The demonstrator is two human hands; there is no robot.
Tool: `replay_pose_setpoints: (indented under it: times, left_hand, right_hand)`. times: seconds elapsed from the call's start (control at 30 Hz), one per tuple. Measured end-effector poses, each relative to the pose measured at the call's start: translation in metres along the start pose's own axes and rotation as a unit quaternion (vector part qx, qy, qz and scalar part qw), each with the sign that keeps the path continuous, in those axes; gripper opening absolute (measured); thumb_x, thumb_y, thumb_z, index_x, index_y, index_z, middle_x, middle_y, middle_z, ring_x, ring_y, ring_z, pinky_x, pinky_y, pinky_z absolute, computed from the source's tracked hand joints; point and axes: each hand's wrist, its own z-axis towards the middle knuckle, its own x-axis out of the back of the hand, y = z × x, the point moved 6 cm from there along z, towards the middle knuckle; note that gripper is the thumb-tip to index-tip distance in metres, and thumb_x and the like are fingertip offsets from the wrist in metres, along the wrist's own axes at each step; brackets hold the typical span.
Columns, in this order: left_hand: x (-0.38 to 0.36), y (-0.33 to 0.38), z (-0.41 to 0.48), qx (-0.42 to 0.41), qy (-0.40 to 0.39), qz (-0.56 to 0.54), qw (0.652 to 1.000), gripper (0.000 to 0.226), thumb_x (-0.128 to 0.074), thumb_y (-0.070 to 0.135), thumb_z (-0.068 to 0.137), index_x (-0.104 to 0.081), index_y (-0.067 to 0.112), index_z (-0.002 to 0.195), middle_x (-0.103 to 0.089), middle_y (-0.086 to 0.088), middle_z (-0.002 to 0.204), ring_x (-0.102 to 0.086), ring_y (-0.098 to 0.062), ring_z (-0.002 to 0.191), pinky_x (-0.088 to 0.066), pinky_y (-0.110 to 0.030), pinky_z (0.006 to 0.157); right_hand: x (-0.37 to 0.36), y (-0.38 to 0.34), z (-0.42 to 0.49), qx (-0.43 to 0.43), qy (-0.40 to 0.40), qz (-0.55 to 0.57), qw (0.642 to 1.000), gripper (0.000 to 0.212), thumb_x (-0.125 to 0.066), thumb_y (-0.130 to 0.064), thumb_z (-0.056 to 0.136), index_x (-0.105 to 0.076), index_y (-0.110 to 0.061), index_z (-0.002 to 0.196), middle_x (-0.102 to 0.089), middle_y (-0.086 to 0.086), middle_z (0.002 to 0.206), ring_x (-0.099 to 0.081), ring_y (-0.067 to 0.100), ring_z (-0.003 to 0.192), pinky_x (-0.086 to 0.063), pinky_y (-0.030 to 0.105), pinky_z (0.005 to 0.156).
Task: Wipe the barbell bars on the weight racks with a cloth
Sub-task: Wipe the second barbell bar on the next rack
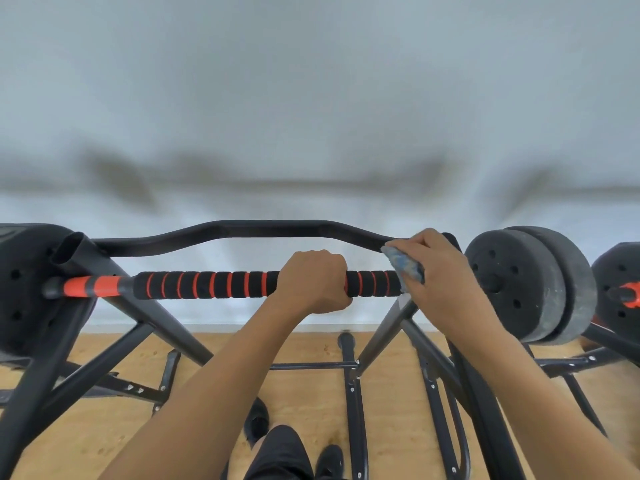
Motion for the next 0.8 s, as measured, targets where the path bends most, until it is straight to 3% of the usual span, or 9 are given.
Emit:
replay_pose_setpoints:
  times: [0.13, 0.23, 0.3, 0.43, 0.5, 0.57, 0.67, 0.73, 0.8]
  left_hand:
    - [0.001, -0.001, 0.001, 0.001, -0.007, 0.009, 1.000, 0.021, -0.069, 0.042, 0.086, -0.057, 0.025, 0.087, -0.058, 0.006, 0.068, -0.055, -0.011, 0.057, -0.048, -0.028, 0.061]
    - [-0.004, -0.002, 0.007, 0.000, -0.041, -0.008, 0.999, 0.020, -0.071, 0.041, 0.086, -0.057, 0.027, 0.085, -0.061, 0.005, 0.069, -0.060, -0.012, 0.060, -0.051, -0.028, 0.061]
    - [-0.010, -0.005, 0.014, -0.003, -0.111, -0.059, 0.992, 0.024, -0.077, 0.043, 0.084, -0.059, 0.028, 0.084, -0.064, 0.003, 0.070, -0.064, -0.013, 0.060, -0.053, -0.028, 0.061]
    - [-0.017, -0.008, 0.021, 0.009, -0.325, -0.253, 0.911, 0.032, -0.084, 0.039, 0.085, -0.069, 0.015, 0.100, -0.066, -0.004, 0.068, -0.059, -0.016, 0.054, -0.054, -0.027, 0.058]
    - [-0.014, -0.008, 0.020, 0.009, -0.364, -0.274, 0.890, 0.039, -0.084, 0.042, 0.085, -0.070, 0.012, 0.106, -0.067, -0.005, 0.070, -0.059, -0.018, 0.056, -0.055, -0.029, 0.060]
    - [-0.009, -0.007, 0.019, -0.016, -0.310, -0.254, 0.916, 0.044, -0.085, 0.049, 0.082, -0.070, 0.015, 0.104, -0.071, -0.002, 0.071, -0.064, -0.017, 0.057, -0.058, -0.030, 0.061]
    - [0.011, -0.004, 0.005, -0.074, -0.064, -0.062, 0.993, 0.050, -0.076, 0.070, 0.078, -0.058, 0.026, 0.094, -0.066, 0.010, 0.075, -0.064, -0.011, 0.067, -0.049, -0.028, 0.063]
    - [0.012, 0.003, -0.015, -0.079, 0.059, 0.041, 0.994, 0.049, -0.066, 0.072, 0.086, -0.047, 0.028, 0.095, -0.055, 0.014, 0.078, -0.054, -0.012, 0.069, -0.039, -0.028, 0.064]
    - [0.001, 0.009, -0.029, -0.067, 0.128, 0.072, 0.987, 0.041, -0.062, 0.063, 0.094, -0.046, 0.026, 0.099, -0.048, 0.011, 0.079, -0.048, -0.013, 0.067, -0.034, -0.029, 0.064]
  right_hand:
    - [-0.045, -0.010, 0.015, -0.002, -0.102, -0.091, 0.991, 0.017, -0.061, -0.015, 0.095, -0.069, -0.021, 0.109, -0.053, -0.001, 0.105, -0.050, 0.011, 0.084, -0.044, 0.016, 0.074]
    - [-0.048, -0.012, 0.004, -0.012, -0.092, -0.073, 0.993, 0.019, -0.065, -0.013, 0.093, -0.067, -0.016, 0.112, -0.047, -0.004, 0.102, -0.053, 0.012, 0.084, -0.052, 0.020, 0.074]
    - [-0.045, -0.010, -0.006, -0.005, -0.079, -0.062, 0.995, 0.027, -0.066, -0.007, 0.090, -0.067, -0.013, 0.116, -0.046, -0.004, 0.101, -0.054, 0.013, 0.081, -0.055, 0.025, 0.071]
    - [-0.043, -0.010, -0.026, -0.019, -0.070, -0.027, 0.997, 0.046, -0.070, 0.002, 0.086, -0.063, -0.013, 0.129, -0.052, -0.001, 0.105, -0.057, 0.018, 0.087, -0.059, 0.035, 0.074]
    - [-0.040, -0.007, -0.029, -0.022, -0.054, -0.012, 0.998, 0.046, -0.072, 0.002, 0.086, -0.065, -0.013, 0.128, -0.053, -0.002, 0.103, -0.058, 0.017, 0.087, -0.059, 0.031, 0.074]
    - [-0.034, -0.005, -0.025, -0.022, -0.037, 0.007, 0.999, 0.036, -0.072, 0.000, 0.087, -0.071, -0.015, 0.120, -0.054, -0.004, 0.094, -0.057, 0.014, 0.081, -0.052, 0.021, 0.068]
    - [-0.022, -0.004, -0.010, -0.033, -0.006, 0.032, 0.999, 0.020, -0.068, -0.008, 0.092, -0.075, -0.023, 0.104, -0.054, -0.007, 0.088, -0.055, 0.010, 0.076, -0.042, 0.012, 0.063]
    - [-0.015, -0.002, 0.004, -0.042, 0.017, 0.043, 0.998, 0.018, -0.066, -0.008, 0.092, -0.075, -0.020, 0.102, -0.056, -0.003, 0.089, -0.056, 0.011, 0.078, -0.046, 0.016, 0.067]
    - [-0.022, -0.008, 0.017, -0.019, -0.019, -0.014, 1.000, 0.018, -0.059, -0.006, 0.091, -0.065, -0.020, 0.081, -0.054, -0.001, 0.084, -0.055, 0.014, 0.074, -0.049, 0.025, 0.066]
